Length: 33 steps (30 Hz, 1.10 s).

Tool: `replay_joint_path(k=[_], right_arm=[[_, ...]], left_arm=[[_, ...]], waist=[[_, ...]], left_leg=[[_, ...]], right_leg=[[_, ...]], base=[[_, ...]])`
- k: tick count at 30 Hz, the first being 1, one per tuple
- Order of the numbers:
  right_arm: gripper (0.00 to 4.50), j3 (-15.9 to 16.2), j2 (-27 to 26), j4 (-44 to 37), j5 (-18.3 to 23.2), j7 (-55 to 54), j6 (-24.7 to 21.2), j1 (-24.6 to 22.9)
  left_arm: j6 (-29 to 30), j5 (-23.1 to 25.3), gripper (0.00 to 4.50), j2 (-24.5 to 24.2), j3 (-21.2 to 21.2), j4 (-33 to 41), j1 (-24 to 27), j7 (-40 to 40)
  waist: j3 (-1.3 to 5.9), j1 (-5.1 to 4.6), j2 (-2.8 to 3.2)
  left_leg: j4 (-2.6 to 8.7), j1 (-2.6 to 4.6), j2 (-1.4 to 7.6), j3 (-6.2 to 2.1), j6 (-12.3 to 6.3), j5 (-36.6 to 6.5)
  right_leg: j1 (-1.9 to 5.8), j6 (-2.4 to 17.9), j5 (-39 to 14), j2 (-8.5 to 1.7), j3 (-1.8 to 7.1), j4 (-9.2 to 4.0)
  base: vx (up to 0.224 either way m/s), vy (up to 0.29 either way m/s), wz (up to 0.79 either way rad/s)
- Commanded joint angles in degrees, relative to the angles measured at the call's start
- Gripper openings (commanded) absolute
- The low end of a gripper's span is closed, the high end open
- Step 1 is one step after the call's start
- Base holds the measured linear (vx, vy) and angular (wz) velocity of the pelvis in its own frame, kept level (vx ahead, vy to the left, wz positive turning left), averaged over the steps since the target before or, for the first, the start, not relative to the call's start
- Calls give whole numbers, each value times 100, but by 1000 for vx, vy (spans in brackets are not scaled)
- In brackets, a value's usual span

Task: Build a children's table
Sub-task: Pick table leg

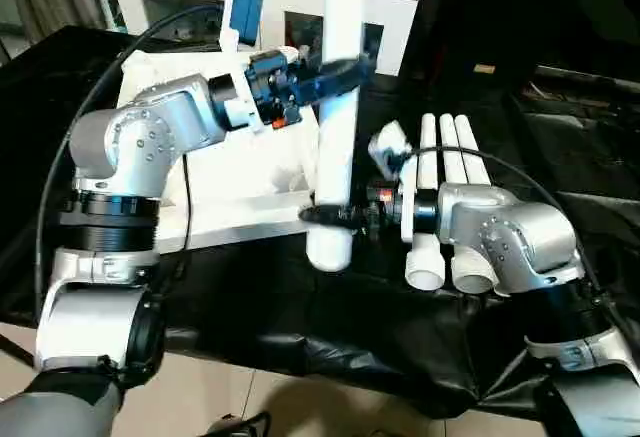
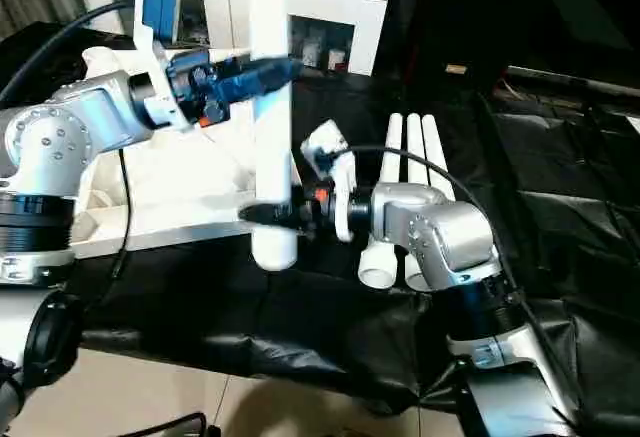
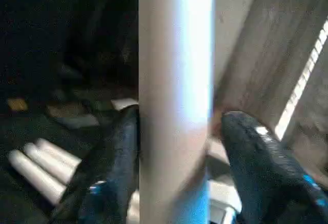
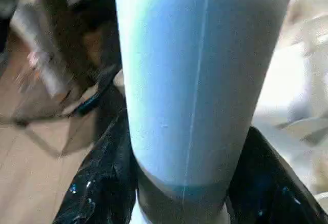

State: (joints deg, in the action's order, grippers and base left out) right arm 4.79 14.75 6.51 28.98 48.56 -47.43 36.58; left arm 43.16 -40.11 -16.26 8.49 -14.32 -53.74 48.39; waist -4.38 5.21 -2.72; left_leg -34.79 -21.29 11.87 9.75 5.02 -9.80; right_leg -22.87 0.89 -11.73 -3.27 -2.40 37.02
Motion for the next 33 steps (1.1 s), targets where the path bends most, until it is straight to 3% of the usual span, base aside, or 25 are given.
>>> replay_joint_path(k=[1,2,5,6,8,9,11,13,14,15,16,17,18,19,20,21,23,25,26,27,29,30,32,33], right_arm=[[187,-378,-73,56,119,-287,148,54],[187,-563,-169,90,187,-474,181,86],[186,-876,-351,131,216,-916,320,135],[186,-913,-365,121,105,-1082,464,137],[186,-850,-318,163,-288,-1401,891,124],[186,-818,-304,186,-372,-1443,983,123],[186,-711,-266,289,-745,-1656,1517,81],[186,-658,-249,435,-1081,-1753,2240,-19],[186,-658,-249,435,-1081,-1753,2240,-19],[186,-599,-97,531,-1321,-1785,2485,-97],[186,-599,-97,531,-1321,-1785,2485,-97],[186,-732,14,570,-1263,-1859,2223,-74],[186,-732,14,570,-1263,-1859,2223,-74],[186,-852,23,533,-1160,-1944,2029,-83],[186,-971,32,450,-1021,-1948,1869,-126],[186,-1044,37,413,-936,-1942,1807,-160],[186,-1008,55,423,-930,-1871,1821,-265],[186,-957,44,478,-933,-1799,1848,-321],[186,-957,44,478,-933,-1799,1848,-321],[186,-821,60,495,-967,-1615,1920,-352],[186,-723,74,503,-994,-1506,1938,-369],[186,-609,96,506,-1039,-1428,1967,-411],[186,-557,107,486,-1063,-1424,1912,-427],[186,-543,101,428,-1069,-1438,1873,-451]], left_arm=[[-406,31,286,149,223,119,54,-300],[-601,-94,286,311,436,153,84,-452],[-955,-373,286,605,984,187,91,-905],[-1054,-445,286,657,1213,190,75,-1165],[-1216,-313,286,526,1331,206,175,-1278],[-1221,-262,286,462,1303,201,215,-1227],[-1473,415,286,194,910,235,536,-1233],[-1674,1272,286,-245,42,240,1037,-926],[-1674,1272,286,-245,42,240,1037,-926],[-2184,1962,286,-524,-726,18,1333,-484],[-2184,1962,286,-524,-726,18,1333,-484],[-2559,2319,286,-616,-1127,-191,1392,-217],[-2559,2319,286,-616,-1127,-191,1392,-217],[-2792,2513,286,-776,-1450,-309,1473,178],[-3004,2699,286,-901,-1754,-455,1552,512],[-3176,2842,286,-982,-1976,-582,1608,735],[-3439,3131,286,-1073,-2275,-912,1674,901],[-3349,3194,286,-1083,-2395,-1086,1715,1026],[-3349,3194,286,-1083,-2395,-1086,1715,1026],[-3278,3330,286,-1112,-2529,-1305,1682,1176],[-3365,3450,286,-1166,-2628,-1443,1644,1285],[-3467,3594,286,-1163,-2682,-1720,1536,1309],[-3489,3635,286,-1131,-2674,-1948,1413,1262],[-3521,3731,286,-1121,-2701,-2176,1289,1136]], waist=[[518,0,132],[519,6,154],[526,6,114],[526,7,120],[518,7,62],[512,-3,84],[506,4,101],[513,-6,136],[499,-21,139],[513,-5,240],[507,-15,207],[510,-31,87],[520,9,153],[515,-19,89],[512,-5,95],[500,-23,11],[489,-52,36],[495,-71,-1],[500,-70,9],[505,-93,-44],[487,-106,-3],[483,-109,76],[488,-123,62],[493,-118,178]], left_leg=[[349,59,65,-9,228,-657],[347,64,62,-10,234,-669],[341,61,48,-3,174,-628],[341,62,50,-1,175,-619],[351,42,51,-10,220,-600],[354,54,39,-3,249,-607],[371,59,63,-15,265,-610],[382,80,89,-20,266,-633],[382,79,71,-1,288,-625],[372,122,81,-9,299,-665],[383,133,75,7,301,-755],[385,137,75,30,261,-722],[389,141,82,20,259,-657],[392,98,85,21,281,-601],[398,89,68,6,258,-588],[413,76,58,13,181,-623],[408,83,67,29,194,-661],[407,66,65,32,208,-639],[404,67,67,29,205,-639],[396,60,63,40,154,-616],[400,69,68,35,105,-662],[403,79,71,23,117,-726],[404,89,70,25,154,-772],[401,94,70,8,200,-794]], right_leg=[[394,1412,239,-355,224,-367],[393,1411,236,-358,223,-368],[407,1426,327,-342,222,-362],[406,1411,320,-344,225,-362],[411,1339,198,-354,215,-372],[400,1231,53,-346,220,-382],[381,1102,-68,-358,223,-387],[340,894,-168,-362,222,-400],[337,855,-178,-338,230,-390],[300,886,-176,-352,231,-406],[301,890,-204,-322,236,-412],[310,913,-163,-308,247,-429],[313,961,-73,-324,248,-384],[337,1020,104,-324,243,-366],[349,1020,82,-333,242,-373],[365,963,-114,-345,256,-395],[338,906,-292,-355,265,-404],[352,905,-326,-369,266,-399],[351,921,-337,-376,265,-397],[351,951,-311,-372,267,-406],[324,985,-427,-376,262,-421],[313,997,-487,-378,262,-433],[315,1030,-436,-368,261,-428],[310,1087,-324,-371,260,-416]], base=[[0,0,0],[0,0,0],[0,0,0],[0,0,0],[0,0,0],[0,0,0],[0,0,0],[0,0,0],[0,0,0],[0,0,0],[0,0,0],[0,0,0],[0,0,0],[0,0,0],[0,0,0],[0,0,0],[0,0,0],[0,0,0],[0,0,0],[0,0,0],[0,0,0],[0,0,0],[0,0,0],[0,0,0]])
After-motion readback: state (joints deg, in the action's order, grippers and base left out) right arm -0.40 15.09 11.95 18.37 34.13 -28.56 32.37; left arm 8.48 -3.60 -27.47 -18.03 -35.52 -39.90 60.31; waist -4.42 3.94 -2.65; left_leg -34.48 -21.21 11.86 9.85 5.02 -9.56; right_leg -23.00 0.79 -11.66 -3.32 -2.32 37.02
